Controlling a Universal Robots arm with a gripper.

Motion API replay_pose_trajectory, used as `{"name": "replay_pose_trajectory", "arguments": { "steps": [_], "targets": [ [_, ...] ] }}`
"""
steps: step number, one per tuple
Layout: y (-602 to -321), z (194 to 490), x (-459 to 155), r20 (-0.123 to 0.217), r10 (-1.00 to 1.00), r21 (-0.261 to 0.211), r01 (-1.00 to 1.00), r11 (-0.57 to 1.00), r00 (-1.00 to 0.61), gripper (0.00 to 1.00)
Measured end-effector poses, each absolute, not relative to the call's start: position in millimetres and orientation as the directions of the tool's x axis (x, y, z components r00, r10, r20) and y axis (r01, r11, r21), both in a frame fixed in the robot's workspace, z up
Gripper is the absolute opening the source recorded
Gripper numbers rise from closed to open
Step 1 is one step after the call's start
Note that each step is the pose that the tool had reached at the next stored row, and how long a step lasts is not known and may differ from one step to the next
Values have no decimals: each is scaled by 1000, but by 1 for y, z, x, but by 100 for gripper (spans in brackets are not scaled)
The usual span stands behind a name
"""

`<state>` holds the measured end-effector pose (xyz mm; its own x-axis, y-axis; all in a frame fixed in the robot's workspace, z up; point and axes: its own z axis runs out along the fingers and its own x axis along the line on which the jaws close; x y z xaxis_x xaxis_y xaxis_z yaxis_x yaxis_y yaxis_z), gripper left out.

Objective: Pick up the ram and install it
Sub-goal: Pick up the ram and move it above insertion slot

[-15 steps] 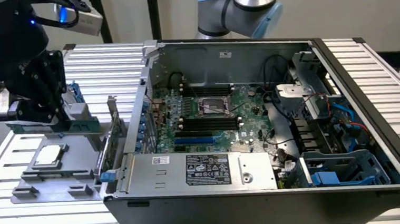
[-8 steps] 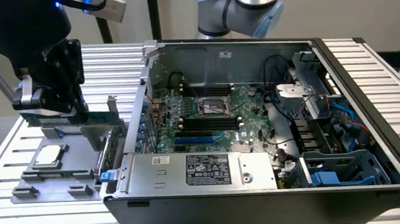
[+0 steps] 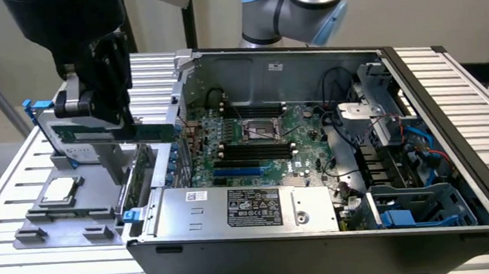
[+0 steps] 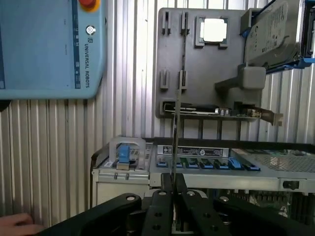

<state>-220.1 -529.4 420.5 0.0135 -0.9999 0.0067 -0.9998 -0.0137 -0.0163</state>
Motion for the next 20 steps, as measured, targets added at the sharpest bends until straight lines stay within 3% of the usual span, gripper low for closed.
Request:
{"name": "replay_pose_trajectory", "arguments": {
  "steps": [15, 20],
  "targets": [
    [-529, 426, -152, -47, -999, -17, -1000, -13, 14, 14],
    [-527, 426, -130, -51, -999, -17, -1000, -13, 14, 14]
  ]
}}
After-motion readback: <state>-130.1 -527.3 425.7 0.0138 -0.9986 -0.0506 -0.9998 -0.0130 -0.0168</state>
